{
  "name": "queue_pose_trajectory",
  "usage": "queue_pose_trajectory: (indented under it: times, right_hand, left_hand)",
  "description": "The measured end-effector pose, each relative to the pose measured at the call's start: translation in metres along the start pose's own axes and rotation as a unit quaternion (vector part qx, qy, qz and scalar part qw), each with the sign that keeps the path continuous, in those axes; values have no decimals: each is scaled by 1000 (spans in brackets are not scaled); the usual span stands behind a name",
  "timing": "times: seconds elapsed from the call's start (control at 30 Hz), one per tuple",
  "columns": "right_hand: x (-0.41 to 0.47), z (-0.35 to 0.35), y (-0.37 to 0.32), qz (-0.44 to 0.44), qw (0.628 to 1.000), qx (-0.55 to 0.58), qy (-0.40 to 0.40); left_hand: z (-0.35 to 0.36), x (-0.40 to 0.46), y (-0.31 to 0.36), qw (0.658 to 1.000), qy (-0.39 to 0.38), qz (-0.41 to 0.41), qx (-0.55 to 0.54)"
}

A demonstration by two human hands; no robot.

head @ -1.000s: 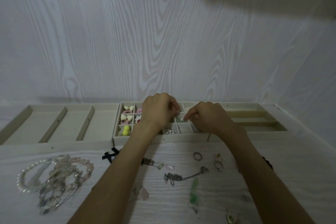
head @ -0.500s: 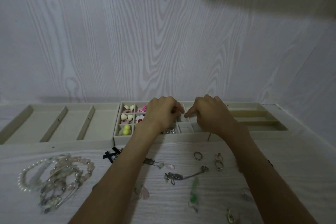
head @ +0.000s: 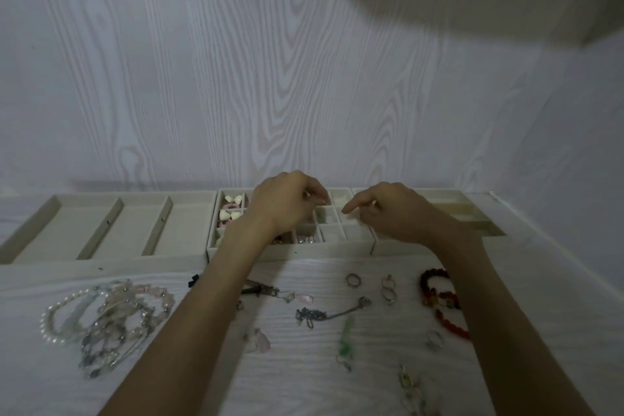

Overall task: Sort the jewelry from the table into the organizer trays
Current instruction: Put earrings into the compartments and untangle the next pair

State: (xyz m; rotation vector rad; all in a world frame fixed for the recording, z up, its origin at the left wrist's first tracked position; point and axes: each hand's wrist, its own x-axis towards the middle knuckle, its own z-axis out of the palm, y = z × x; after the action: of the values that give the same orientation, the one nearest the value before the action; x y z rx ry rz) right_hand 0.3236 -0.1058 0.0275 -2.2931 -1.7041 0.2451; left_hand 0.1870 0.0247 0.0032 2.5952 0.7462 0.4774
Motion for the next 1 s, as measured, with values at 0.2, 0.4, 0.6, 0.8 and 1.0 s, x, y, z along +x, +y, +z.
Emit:
queue_pose_trajectory:
  times: [0.2, 0.4, 0.6, 0.8, 1.0]
  right_hand:
    - [-49, 10, -15, -64, 993, -8, -103]
    - [-87, 38, -22, -98, 989, -39, -101]
    - [-97, 46, -24, -93, 994, -40, -49]
    - [-90, 27, -30, -81, 995, 37, -44]
    - [-68, -5, -43, -102, 989, 105, 14]
  left_hand:
    - [-10, -61, 19, 991, -129, 37, 16]
    - [4, -108, 18, 984, -176, 1, -41]
    - [9, -122, 18, 970, -184, -18, -155]
    - [-2, -121, 18, 956, -191, -19, -221]
    - [-12, -104, 15, 955, -130, -4, -268]
